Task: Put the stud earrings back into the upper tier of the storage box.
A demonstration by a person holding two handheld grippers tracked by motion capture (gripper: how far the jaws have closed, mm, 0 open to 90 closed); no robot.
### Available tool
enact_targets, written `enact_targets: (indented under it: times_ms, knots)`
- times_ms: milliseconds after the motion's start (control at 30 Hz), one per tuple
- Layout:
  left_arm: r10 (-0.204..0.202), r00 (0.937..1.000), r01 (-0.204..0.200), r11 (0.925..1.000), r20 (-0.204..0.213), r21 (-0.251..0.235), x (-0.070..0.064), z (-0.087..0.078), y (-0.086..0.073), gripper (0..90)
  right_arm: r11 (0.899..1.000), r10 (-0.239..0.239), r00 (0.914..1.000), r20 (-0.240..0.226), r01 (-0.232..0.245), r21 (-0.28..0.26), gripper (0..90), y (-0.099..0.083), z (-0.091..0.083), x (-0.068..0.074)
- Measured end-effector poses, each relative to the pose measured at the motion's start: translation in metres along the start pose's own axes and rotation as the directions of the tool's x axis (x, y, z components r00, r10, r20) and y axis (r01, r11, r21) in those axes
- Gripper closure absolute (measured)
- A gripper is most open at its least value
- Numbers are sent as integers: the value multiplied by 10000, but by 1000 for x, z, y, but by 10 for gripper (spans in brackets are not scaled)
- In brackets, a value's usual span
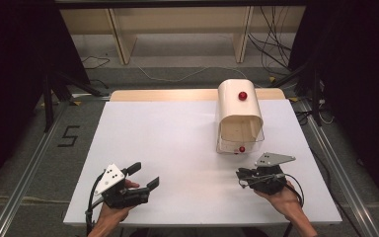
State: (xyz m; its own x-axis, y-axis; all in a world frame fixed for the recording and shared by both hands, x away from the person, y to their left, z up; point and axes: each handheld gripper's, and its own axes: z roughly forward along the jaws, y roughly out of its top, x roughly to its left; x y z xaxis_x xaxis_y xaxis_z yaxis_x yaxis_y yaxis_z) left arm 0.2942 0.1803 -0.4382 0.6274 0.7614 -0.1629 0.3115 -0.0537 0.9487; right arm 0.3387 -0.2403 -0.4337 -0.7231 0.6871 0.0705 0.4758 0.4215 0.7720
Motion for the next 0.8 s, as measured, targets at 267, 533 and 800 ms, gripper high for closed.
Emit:
enact_targets:
  times_ms: [267, 533, 800]
  knots:
    - [3, 10000, -3, 10000, 5, 6, 0, 0, 0, 166, 9971, -191, 9997, -162, 178, -735, 800, 18, -20, 10]
    - [5, 10000, -5, 10000, -1, 9, 0, 0, 0, 166, 9914, -327, 9994, -87, 314, -1267, 800, 35, -31, 11]
    - [-1, 10000, 1, 10000, -25, 14, 0, 0, -1, 166, 9845, -460, 9989, 27, 458, -1694, 800, 51, -39, 11]
